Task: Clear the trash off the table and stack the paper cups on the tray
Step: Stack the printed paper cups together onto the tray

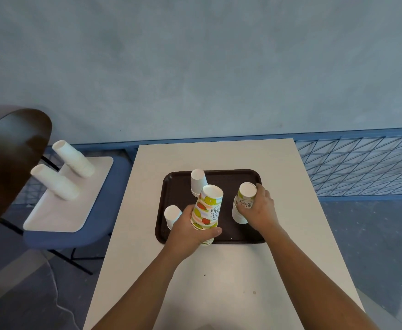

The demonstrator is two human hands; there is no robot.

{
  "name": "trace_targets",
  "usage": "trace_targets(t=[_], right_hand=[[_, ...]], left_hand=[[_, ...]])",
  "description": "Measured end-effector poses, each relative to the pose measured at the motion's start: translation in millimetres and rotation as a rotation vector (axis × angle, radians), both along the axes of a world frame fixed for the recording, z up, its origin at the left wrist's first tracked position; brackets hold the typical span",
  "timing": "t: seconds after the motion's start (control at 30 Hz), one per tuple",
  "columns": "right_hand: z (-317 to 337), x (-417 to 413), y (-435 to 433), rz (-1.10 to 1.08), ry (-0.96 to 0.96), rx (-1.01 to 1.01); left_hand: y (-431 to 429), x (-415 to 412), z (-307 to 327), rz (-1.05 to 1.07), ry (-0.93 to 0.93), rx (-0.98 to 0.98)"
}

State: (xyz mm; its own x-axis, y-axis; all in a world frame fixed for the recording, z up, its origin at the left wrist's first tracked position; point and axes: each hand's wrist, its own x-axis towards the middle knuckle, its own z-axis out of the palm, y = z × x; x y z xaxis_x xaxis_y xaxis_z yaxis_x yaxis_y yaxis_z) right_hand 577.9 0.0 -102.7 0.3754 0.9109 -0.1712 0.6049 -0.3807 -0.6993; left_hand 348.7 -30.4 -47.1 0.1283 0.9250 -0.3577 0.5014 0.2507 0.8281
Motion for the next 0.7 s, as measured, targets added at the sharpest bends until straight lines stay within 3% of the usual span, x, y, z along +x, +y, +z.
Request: trace_targets(t=[0.07, 0.13, 0.2, 0.27, 0.4, 0.5, 0.7], right_hand=[[12.3, -0.9, -6.6, 0.000, -0.062, -0.003], [32.1, -5.3, -17.8, -0.075, -0.069, 0.133], [50.6, -14.3, -29.8, -0.124, -0.016, 0.342], [68.3, -24.2, -38.6, -0.066, 0.140, 0.420], [98.5, -41.5, -51.6, 0.247, 0.457, 0.186], [96.8, -51.1, -51.3, 0.354, 0.380, 0.174], [95.1, -58.6, -46.0, 0.292, 0.319, 0.190]], left_hand=[[-0.2, 1.1, 0.5, 0.002, 0.006, -0.002], [0.1, 1.8, -0.1, 0.000, 0.009, 0.000], [-0.3, 3.1, 0.2, -0.007, 0.006, 0.003], [-0.6, 5.1, 0.7, -0.015, 0.001, 0.004], [-2.5, 11.0, 2.8, -0.033, -0.057, 0.002], [-2.0, 12.3, 4.0, -0.029, -0.112, -0.004], [-6.0, 7.5, 5.9, -0.042, -0.194, -0.003]])
